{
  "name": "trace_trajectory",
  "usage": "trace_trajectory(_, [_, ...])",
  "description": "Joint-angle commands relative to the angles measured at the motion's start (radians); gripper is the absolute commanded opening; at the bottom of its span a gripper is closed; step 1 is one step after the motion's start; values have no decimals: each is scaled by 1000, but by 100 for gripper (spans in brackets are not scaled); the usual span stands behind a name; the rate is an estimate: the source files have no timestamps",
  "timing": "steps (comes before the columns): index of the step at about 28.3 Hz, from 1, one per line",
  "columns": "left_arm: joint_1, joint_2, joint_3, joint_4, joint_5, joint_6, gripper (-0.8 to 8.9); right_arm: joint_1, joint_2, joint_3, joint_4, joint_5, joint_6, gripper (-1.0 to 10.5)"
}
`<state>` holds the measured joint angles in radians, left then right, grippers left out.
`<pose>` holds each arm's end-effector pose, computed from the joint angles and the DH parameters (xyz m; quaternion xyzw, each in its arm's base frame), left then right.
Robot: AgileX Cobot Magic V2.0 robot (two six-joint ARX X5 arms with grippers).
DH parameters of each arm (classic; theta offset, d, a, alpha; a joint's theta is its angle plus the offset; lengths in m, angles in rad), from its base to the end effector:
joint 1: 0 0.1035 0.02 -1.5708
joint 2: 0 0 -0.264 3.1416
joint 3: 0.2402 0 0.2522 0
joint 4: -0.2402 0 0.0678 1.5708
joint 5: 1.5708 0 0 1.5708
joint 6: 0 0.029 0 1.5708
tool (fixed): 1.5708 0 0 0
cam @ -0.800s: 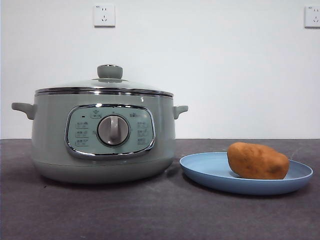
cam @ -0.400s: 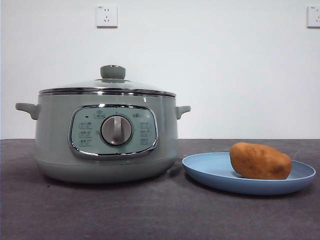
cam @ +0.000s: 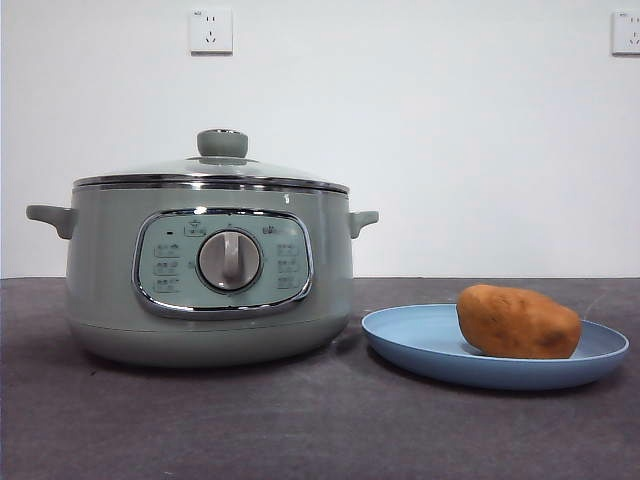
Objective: Take the potato out from the steamer,put the potato on the plate,close the lid
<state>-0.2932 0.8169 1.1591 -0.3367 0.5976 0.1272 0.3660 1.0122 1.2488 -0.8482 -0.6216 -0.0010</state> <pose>0.1309 -0.0566 0.4352 0.0578 -0.0301 -0.4298 0.9006 0.1611 0.0798 0.3907 0.0380 0.2984 0.4521 0.8397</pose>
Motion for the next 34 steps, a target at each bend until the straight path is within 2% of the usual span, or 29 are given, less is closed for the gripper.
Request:
trace_trajectory(1, [55,-171,-352,193,-175,-175,-4,0,-1,0,2,-1,-8,-1])
trace_trajectory(3, [84,-283,-504,249,-273,-211,-4,0,-1,0,2,-1,-8,-1])
trace_trajectory(5, [106,-401,-628,271,-328,-233,-4,0,-1,0,2,0,-8,-1])
trace_trajectory(10, [153,-669,-855,274,-334,-238,-3,0,-1,0,2,-1,-8,-1])
trace_trajectory(15, [205,-806,-992,274,-336,-294,-4,0,-1,0,2,0,-8,-1])
trace_trajectory(20, [231,-814,-1078,277,-337,-342,-4,0,-1,0,2,-1,-8,-1])
trace_trajectory(24, [230,-814,-1118,277,-347,-346,-4,0,-1,0,2,-1,-8,-1])
trace_trajectory(28, [230,-814,-1155,275,-417,-381,-4,0,-1,0,2,-1,-8,-1])
trace_trajectory(34, [230,-815,-1156,192,-550,-395,-4,0,-1,0,2,0,-8,-1])
